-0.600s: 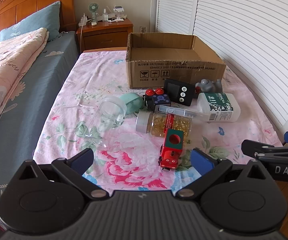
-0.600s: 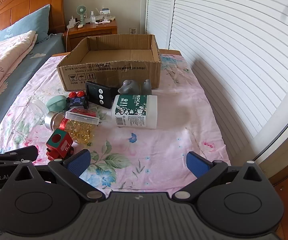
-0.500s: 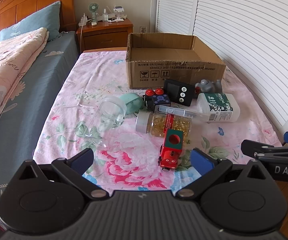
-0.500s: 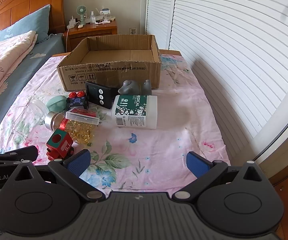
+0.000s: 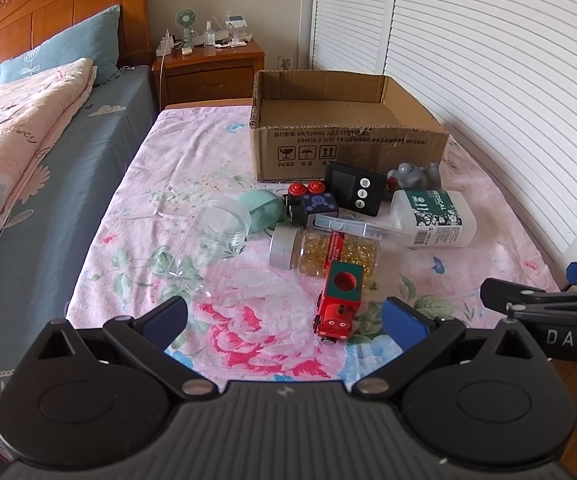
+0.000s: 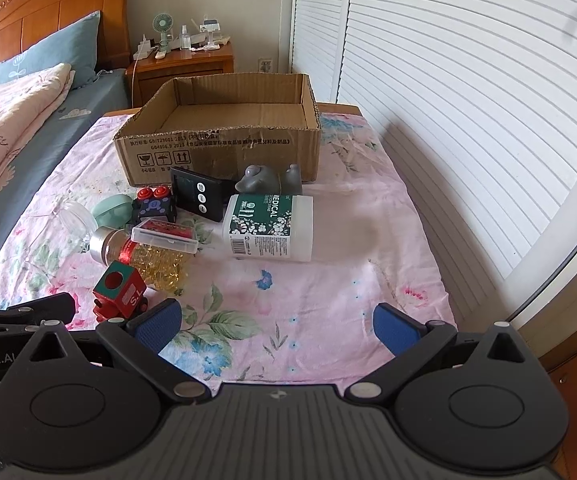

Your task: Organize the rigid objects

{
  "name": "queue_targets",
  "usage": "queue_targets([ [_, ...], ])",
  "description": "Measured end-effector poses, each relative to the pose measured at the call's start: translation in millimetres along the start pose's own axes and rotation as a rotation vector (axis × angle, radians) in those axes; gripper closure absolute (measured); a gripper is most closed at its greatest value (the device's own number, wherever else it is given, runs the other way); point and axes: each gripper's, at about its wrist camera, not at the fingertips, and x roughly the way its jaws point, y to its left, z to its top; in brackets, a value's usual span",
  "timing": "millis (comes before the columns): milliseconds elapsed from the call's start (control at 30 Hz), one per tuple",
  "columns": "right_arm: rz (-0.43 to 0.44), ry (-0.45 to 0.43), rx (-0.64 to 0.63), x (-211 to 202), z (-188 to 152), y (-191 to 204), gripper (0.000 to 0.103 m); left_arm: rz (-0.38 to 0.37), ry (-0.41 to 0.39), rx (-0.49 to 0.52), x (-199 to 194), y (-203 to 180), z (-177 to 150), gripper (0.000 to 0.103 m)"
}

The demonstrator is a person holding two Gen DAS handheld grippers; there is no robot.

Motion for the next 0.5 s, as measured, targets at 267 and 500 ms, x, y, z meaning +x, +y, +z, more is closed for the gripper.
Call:
queue_targets([
  [267, -0.004, -0.007, 0.0, -1.5, 0.0, -0.5, 0.0, -0.005, -0.009, 0.001, -2.4, -0.2, -0.5, 0.001],
  [500, -0.003, -0.009, 0.001, -1.8, -0.1, -0.4, 0.0, -0.003, -0.013, 0.0, -2.7, -0.6, -0.2, 0.001],
])
